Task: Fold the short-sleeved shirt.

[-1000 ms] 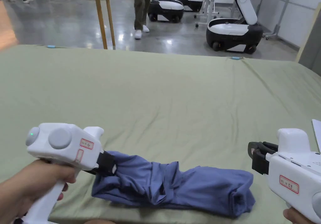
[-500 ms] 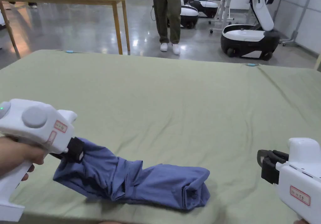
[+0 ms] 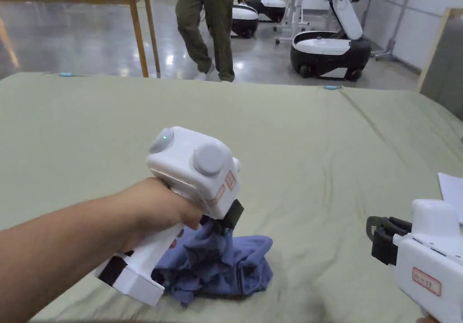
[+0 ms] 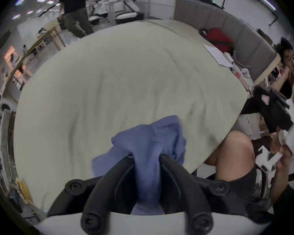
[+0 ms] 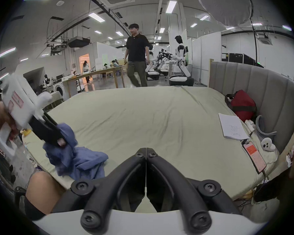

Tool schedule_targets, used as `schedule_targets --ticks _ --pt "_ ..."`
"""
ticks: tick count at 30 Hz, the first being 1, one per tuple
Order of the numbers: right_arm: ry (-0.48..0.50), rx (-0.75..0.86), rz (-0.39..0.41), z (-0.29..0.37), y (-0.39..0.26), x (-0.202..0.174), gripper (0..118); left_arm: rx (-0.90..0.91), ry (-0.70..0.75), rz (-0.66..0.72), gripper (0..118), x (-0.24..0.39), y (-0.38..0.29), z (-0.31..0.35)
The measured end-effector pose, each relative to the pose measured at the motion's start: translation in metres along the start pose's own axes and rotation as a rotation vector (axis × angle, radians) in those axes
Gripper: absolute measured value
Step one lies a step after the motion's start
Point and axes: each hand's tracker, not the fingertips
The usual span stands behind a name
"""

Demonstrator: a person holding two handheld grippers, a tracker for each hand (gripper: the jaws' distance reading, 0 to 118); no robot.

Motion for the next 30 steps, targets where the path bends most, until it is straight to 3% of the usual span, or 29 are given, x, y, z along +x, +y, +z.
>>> schedule_targets --ticks 5,8,9,10,11,12,13,17,19,22,23,24,25,30 --pt "-0.019 0.001 -0.015 0.013 -0.006 0.009 2 -0.015 -0.009 0.004 13 0.036 0.010 -0.077" --pt "-0.026 -0.005 -0.008 0.019 -0.009 0.014 2 0.003 0.009 0.047 15 0.038 0.008 -0.091" --pt "-0.029 -0.007 -0.007 0.021 -0.010 0.016 2 0.011 -0.016 0.058 22 0.037 0.008 -0.088" --pt "-0.030 -0.010 -0.004 0.021 -0.011 0.018 2 0.029 -0.057 0.066 37 0.031 0.010 -0.086" --pt "-0.032 -0.013 -0.001 0.020 -0.011 0.018 2 0.049 -0.121 0.080 70 0.027 0.009 -0.078" --pt "-0.033 -0.015 -0.002 0.018 -0.011 0.020 2 0.058 -0.181 0.108 94 0.022 0.007 -0.070" --pt "-0.031 -0.018 -0.004 0.016 -0.011 0.020 2 0.052 -0.237 0.133 107 0.017 0.004 -0.059" --pt "-0.016 -0.011 -0.009 0.012 -0.011 0.017 2 0.235 -0.425 0.231 107 -0.021 -0.019 0.014" --pt "-0.003 -0.003 -0.004 0.010 -0.008 0.012 2 0.354 -0.401 0.293 104 -0.047 -0.043 0.042" --pt "-0.001 0.021 0.024 0.008 -0.005 0.002 2 0.451 -0.039 0.269 99 -0.074 -0.089 0.060" --pt "0.003 0.023 0.030 0.006 -0.003 -0.002 2 0.458 0.060 0.291 71 -0.083 -0.102 0.057" --pt "0.010 0.025 0.032 0.002 -0.002 -0.005 2 0.456 0.114 0.336 23 -0.090 -0.113 0.050" --pt "0.018 0.026 0.033 0.000 -0.001 -0.009 2 0.454 0.135 0.428 0 -0.096 -0.125 0.038" --pt "0.050 0.028 0.056 -0.006 0.000 -0.024 2 0.282 0.196 0.376 0 -0.108 -0.157 -0.012"
